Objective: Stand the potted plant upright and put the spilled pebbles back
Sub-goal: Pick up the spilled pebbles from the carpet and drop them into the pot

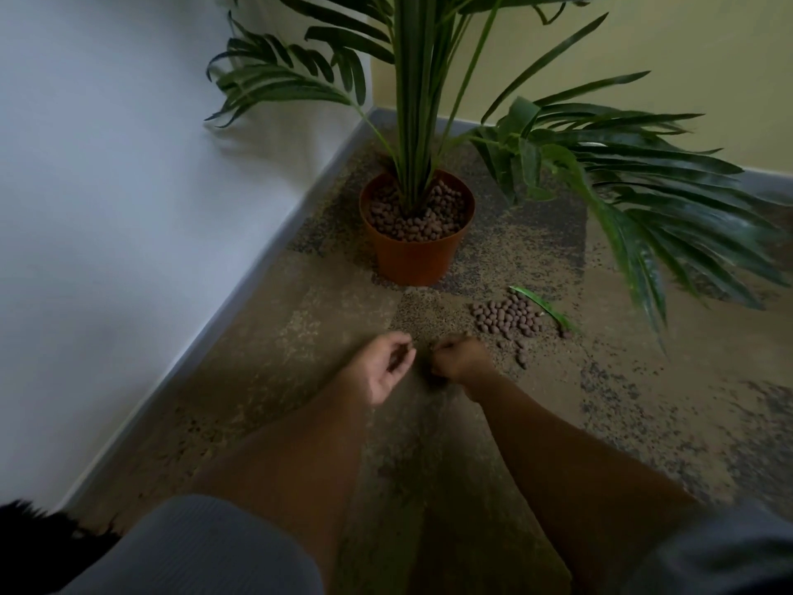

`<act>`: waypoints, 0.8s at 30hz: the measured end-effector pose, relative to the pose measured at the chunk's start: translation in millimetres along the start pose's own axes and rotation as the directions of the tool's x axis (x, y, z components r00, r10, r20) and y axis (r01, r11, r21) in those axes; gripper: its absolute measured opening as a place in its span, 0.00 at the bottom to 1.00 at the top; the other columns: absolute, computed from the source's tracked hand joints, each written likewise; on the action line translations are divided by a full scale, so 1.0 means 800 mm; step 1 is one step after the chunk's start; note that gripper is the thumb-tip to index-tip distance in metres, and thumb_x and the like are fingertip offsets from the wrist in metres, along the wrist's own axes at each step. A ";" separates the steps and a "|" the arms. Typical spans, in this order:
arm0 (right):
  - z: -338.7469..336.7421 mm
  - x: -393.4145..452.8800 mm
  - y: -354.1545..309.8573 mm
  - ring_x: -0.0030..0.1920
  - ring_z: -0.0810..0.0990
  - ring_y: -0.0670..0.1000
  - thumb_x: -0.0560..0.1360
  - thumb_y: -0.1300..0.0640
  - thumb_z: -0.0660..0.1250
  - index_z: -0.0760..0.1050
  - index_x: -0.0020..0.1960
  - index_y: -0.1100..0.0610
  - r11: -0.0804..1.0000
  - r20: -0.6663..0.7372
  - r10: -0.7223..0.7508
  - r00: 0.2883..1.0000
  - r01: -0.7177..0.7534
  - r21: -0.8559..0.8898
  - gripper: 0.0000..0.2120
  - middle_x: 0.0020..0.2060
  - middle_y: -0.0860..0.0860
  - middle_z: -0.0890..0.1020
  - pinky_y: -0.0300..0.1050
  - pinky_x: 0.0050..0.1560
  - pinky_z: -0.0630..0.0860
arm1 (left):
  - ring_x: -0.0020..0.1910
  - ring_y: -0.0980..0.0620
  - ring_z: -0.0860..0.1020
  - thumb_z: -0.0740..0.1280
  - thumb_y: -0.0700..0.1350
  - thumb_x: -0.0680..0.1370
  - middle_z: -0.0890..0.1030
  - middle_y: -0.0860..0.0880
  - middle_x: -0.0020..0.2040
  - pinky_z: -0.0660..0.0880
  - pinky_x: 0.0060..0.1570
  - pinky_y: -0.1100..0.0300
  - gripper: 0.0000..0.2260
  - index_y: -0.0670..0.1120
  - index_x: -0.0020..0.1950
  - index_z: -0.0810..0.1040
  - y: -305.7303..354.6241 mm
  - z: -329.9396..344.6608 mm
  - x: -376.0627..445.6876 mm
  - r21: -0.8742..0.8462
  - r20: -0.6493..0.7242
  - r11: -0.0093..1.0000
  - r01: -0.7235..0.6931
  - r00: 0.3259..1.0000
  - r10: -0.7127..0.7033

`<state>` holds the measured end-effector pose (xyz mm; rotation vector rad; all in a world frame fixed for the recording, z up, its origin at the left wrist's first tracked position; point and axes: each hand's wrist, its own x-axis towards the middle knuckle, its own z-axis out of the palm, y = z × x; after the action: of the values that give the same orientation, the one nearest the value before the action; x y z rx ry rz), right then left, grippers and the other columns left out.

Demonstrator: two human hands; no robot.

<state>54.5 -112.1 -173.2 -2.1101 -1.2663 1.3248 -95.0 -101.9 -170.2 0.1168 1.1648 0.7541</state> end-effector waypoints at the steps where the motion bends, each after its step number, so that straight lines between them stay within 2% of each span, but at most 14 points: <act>1: 0.000 -0.002 -0.002 0.47 0.80 0.53 0.75 0.66 0.62 0.77 0.45 0.61 0.963 0.055 0.081 0.995 -0.092 0.254 0.05 0.45 0.56 0.79 0.49 0.52 0.81 | 0.43 0.52 0.77 0.68 0.38 0.77 0.77 0.43 0.50 0.80 0.34 0.65 0.05 0.39 0.52 0.79 0.003 -0.001 -0.001 -0.086 0.036 0.996 0.006 0.999 -0.003; 3: 0.001 -0.006 -0.007 0.49 0.75 0.52 0.74 0.72 0.59 0.71 0.42 0.61 0.702 0.218 0.158 0.963 -0.265 0.661 0.09 0.47 0.56 0.74 0.43 0.45 0.80 | 0.43 0.51 0.76 0.64 0.38 0.78 0.75 0.43 0.49 0.80 0.35 0.63 0.06 0.38 0.52 0.77 0.006 -0.001 -0.007 -0.208 0.092 0.978 0.027 0.996 -0.008; 5: 0.001 -0.007 -0.006 0.52 0.71 0.53 0.73 0.75 0.53 0.66 0.41 0.59 0.462 0.328 0.148 0.933 -0.358 0.811 0.12 0.51 0.57 0.69 0.40 0.40 0.77 | 0.43 0.51 0.76 0.60 0.40 0.78 0.75 0.43 0.48 0.78 0.36 0.63 0.08 0.39 0.51 0.77 0.008 0.001 -0.013 -0.286 0.107 0.957 0.038 0.994 -0.007; 6: 0.000 -0.008 -0.005 0.50 0.70 0.53 0.72 0.75 0.51 0.64 0.40 0.59 0.407 0.358 0.127 0.925 -0.377 0.832 0.13 0.51 0.57 0.68 0.40 0.39 0.76 | 0.43 0.51 0.76 0.59 0.41 0.78 0.76 0.43 0.48 0.76 0.37 0.63 0.09 0.39 0.51 0.77 0.008 0.003 -0.015 -0.306 0.098 0.951 0.037 0.995 -0.007; 8: -0.004 -0.013 -0.007 0.45 0.72 0.52 0.72 0.73 0.51 0.63 0.39 0.58 0.381 0.390 0.084 0.917 -0.391 0.838 0.11 0.45 0.57 0.69 0.40 0.39 0.75 | 0.42 0.52 0.75 0.57 0.44 0.81 0.75 0.43 0.47 0.75 0.36 0.64 0.11 0.40 0.49 0.76 0.010 0.006 -0.018 -0.321 0.049 0.947 0.029 0.999 -0.014; 11: -0.008 -0.015 -0.017 0.42 0.78 0.53 0.76 0.66 0.57 0.68 0.40 0.60 0.361 0.366 0.026 0.930 -0.350 0.864 0.07 0.39 0.56 0.73 0.41 0.45 0.79 | 0.38 0.54 0.74 0.56 0.48 0.84 0.75 0.46 0.44 0.74 0.33 0.67 0.14 0.42 0.46 0.76 0.013 0.008 -0.015 -0.327 -0.092 0.945 -0.013 0.996 -0.018; 14: -0.010 -0.011 -0.037 0.48 0.80 0.56 0.80 0.62 0.57 0.71 0.47 0.62 0.248 0.335 0.009 0.942 -0.327 0.912 0.06 0.42 0.58 0.76 0.45 0.51 0.82 | 0.36 0.56 0.75 0.54 0.48 0.84 0.76 0.47 0.41 0.75 0.27 0.68 0.15 0.43 0.47 0.77 0.024 0.009 -0.015 -0.392 -0.206 0.917 -0.077 0.979 -0.006; 17: -0.012 -0.010 -0.064 0.52 0.79 0.60 0.81 0.64 0.54 0.71 0.48 0.64 0.157 0.328 0.015 0.944 -0.327 0.932 0.09 0.45 0.61 0.76 0.48 0.57 0.79 | 0.38 0.55 0.78 0.54 0.48 0.84 0.79 0.47 0.43 0.77 0.32 0.68 0.14 0.43 0.56 0.77 0.045 0.020 -0.022 -0.475 -0.218 0.867 -0.149 0.975 0.049; 21: -0.023 -0.017 -0.100 0.56 0.79 0.61 0.81 0.64 0.53 0.72 0.47 0.65 0.107 0.315 -0.018 0.949 -0.311 0.944 0.11 0.48 0.63 0.78 0.52 0.63 0.76 | 0.41 0.57 0.79 0.51 0.47 0.84 0.81 0.48 0.51 0.75 0.28 0.67 0.17 0.44 0.65 0.76 0.070 0.046 -0.037 -0.537 -0.207 0.804 -0.257 0.964 0.170; 24: -0.034 -0.025 -0.125 0.58 0.79 0.62 0.81 0.62 0.54 0.73 0.45 0.65 0.088 0.301 -0.064 0.952 -0.295 0.952 0.12 0.51 0.65 0.80 0.55 0.63 0.76 | 0.37 0.57 0.79 0.52 0.45 0.83 0.80 0.49 0.44 0.73 0.26 0.68 0.17 0.45 0.64 0.77 0.089 0.063 -0.050 -0.548 -0.245 0.764 -0.340 0.939 0.242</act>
<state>24.3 -70.2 -81.2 -0.9491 0.0609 1.7952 -93.0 -56.9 -85.4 -0.2949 1.0244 1.3994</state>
